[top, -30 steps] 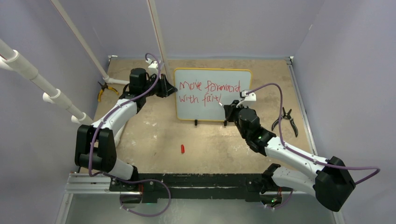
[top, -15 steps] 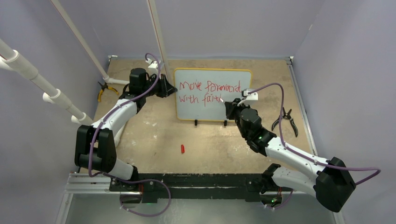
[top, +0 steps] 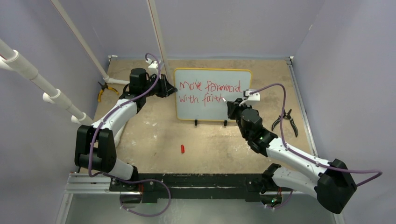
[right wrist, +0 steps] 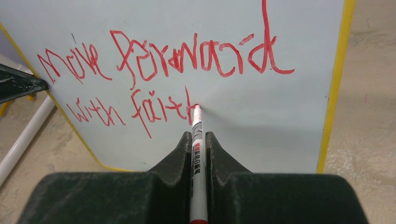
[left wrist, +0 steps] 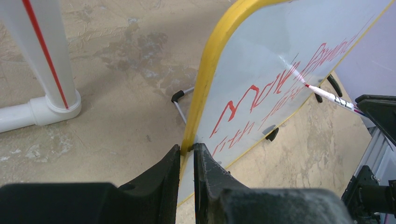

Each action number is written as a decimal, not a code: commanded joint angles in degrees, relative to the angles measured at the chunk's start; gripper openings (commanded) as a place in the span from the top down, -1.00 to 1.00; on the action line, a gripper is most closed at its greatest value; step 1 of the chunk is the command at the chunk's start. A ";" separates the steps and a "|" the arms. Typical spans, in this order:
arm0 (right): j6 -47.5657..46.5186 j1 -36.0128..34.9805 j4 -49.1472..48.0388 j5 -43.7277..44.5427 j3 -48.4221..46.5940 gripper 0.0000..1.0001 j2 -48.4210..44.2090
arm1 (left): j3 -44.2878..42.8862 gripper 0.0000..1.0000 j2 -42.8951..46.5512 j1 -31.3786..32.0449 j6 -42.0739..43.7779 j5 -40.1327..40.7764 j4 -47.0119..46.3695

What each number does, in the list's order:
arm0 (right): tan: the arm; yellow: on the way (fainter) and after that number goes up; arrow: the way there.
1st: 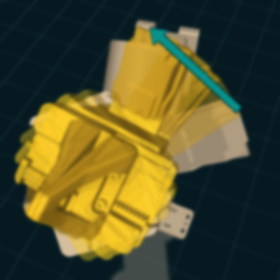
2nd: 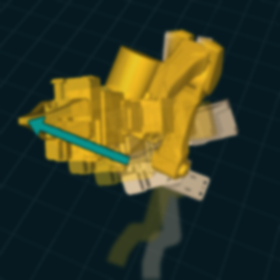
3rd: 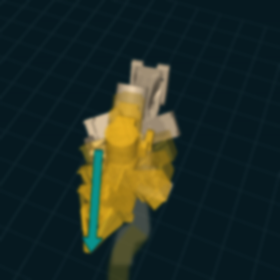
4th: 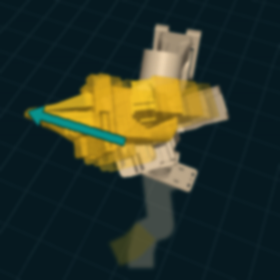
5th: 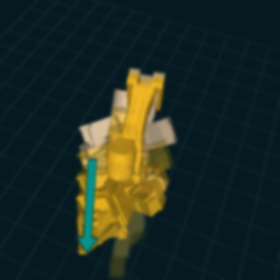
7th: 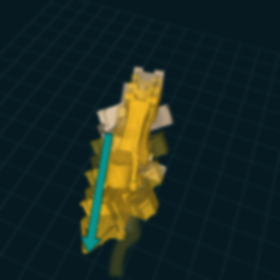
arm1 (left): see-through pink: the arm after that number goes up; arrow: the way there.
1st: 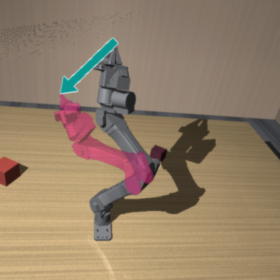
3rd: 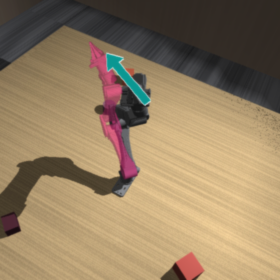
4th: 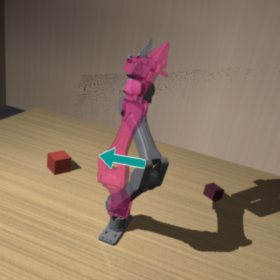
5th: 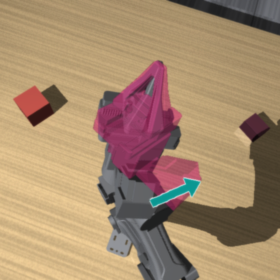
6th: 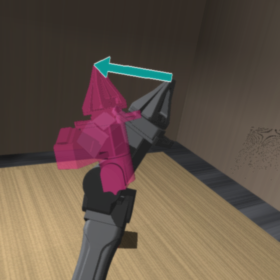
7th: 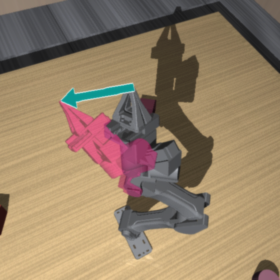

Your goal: Write a sentence on the whiteboard

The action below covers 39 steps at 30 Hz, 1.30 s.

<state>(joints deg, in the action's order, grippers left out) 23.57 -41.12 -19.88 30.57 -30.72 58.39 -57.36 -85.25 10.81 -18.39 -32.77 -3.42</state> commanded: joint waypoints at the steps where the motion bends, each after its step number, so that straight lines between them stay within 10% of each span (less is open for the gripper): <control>1: 0.38 0.25 1.61 3.51 -0.56 1.00 -1.67 | -0.05 0.72 1.76 0.88 0.11 -1.41 -0.45; 39: 3.62 0.17 3.14 -0.58 2.83 1.00 -6.06 | 0.15 0.72 2.10 0.88 -0.06 -1.24 -0.51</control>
<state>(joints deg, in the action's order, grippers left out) 27.40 -41.12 -15.27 28.93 -28.16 52.90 -57.36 -84.95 10.92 -18.39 -32.69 -3.09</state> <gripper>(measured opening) 0.112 0.145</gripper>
